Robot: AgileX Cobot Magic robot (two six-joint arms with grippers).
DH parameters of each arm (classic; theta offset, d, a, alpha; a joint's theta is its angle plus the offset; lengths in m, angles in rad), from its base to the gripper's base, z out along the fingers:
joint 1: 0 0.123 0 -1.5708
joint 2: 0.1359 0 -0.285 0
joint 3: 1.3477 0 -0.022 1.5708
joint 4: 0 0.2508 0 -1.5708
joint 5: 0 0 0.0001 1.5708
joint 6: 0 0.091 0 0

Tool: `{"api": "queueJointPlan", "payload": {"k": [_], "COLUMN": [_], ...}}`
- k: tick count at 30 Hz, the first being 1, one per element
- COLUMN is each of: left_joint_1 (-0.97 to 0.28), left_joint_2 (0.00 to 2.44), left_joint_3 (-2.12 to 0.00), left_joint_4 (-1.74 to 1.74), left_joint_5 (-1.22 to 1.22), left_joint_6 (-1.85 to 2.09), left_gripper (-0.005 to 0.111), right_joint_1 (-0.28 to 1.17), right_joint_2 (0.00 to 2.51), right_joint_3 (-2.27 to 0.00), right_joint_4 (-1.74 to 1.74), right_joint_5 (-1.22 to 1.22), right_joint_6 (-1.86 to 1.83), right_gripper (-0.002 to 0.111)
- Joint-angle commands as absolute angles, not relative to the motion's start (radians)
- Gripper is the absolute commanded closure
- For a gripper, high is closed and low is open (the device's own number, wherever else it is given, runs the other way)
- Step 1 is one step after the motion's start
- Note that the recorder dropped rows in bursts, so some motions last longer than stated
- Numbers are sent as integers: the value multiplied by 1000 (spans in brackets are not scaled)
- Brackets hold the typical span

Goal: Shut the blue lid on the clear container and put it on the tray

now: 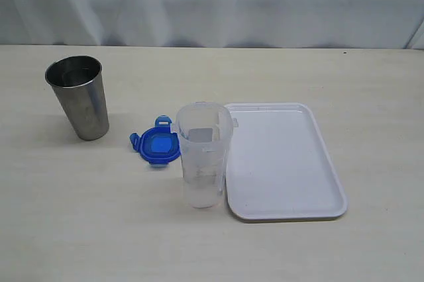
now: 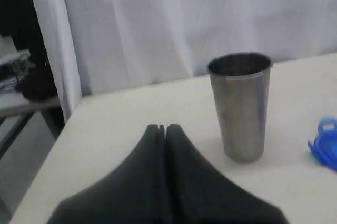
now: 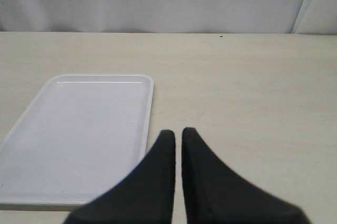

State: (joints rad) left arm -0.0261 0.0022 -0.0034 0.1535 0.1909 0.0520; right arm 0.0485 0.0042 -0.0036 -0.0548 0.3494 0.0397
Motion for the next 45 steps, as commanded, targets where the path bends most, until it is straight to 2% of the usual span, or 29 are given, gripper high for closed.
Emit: {"api": "queueJointPlan", "payload": {"k": [1,11,14,22,25,26,28,30,33,45], "left_joint_1": [-26,-26,-26,-26,-26,-26,-26,-26,-26,-26], "left_joint_2": [0,0,0,0,65,102,175,262,398,820], "left_joint_3": [0,0,0,-29,-97,-113,-128,-132,-134,-134], "left_joint_4": [160,167,201,152,230,261,306,318,313,329], "left_joint_5": [-21,-606,-726,-632,-566,-564,-578,-596,-640,-654], "left_joint_6": [49,44,-110,-236,-282,-308,-330,-317,-310,-220], "left_gripper": [107,107,107,106,95,87,65,35,4,2], "right_joint_1": [45,45,45,45,45,45,45,45,45,45], "right_joint_2": [0,0,0,0,0,0,0,0,0,0], "right_joint_3": [0,0,0,0,0,0,0,0,0,0], "right_joint_4": [-56,-56,-56,-56,-56,-56,-56,-56,-56,-56], "right_joint_5": [346,346,346,346,346,346,346,346,346,346], "right_joint_6": [39,39,39,39,39,39,39,39,39,39], "right_gripper": [104,104,104,104,104,104,104,104,104,104]}}
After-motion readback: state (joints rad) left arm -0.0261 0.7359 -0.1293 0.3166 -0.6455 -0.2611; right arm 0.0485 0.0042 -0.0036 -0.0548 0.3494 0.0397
